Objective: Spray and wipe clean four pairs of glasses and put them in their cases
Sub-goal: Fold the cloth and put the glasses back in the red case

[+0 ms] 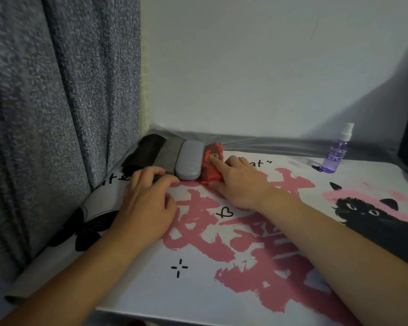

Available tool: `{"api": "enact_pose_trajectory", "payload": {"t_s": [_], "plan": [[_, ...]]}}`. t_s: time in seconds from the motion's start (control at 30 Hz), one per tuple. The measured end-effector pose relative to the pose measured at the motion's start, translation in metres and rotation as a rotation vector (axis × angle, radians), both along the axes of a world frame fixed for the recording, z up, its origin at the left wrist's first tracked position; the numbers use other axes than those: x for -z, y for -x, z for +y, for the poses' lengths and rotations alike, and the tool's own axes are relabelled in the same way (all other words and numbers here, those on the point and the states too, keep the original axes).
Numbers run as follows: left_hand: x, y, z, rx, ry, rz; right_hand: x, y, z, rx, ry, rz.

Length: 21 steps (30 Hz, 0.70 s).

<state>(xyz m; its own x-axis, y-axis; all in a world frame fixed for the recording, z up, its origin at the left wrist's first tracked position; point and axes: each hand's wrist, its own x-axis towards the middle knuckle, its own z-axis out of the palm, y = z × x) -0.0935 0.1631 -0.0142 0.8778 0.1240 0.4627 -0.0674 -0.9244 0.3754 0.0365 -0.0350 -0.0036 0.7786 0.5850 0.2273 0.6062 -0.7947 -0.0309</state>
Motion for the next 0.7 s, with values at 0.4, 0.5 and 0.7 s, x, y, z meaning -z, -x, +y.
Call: {"api": "enact_pose_trajectory", "payload": {"t_s": [0.4,0.5,0.7], "plan": [[-0.045,-0.035,-0.081,0.331,0.367,0.089,-0.004,-0.001,-0.124,0.396,-0.146,-0.124],[-0.052,-0.058,-0.134,0.386,0.477,0.126,-0.006,-0.021,-0.124,0.55,-0.121,-0.001],[-0.077,-0.103,-0.198,0.395,0.671,0.019,-0.006,-0.041,-0.13,0.544,-0.148,0.021]]}}
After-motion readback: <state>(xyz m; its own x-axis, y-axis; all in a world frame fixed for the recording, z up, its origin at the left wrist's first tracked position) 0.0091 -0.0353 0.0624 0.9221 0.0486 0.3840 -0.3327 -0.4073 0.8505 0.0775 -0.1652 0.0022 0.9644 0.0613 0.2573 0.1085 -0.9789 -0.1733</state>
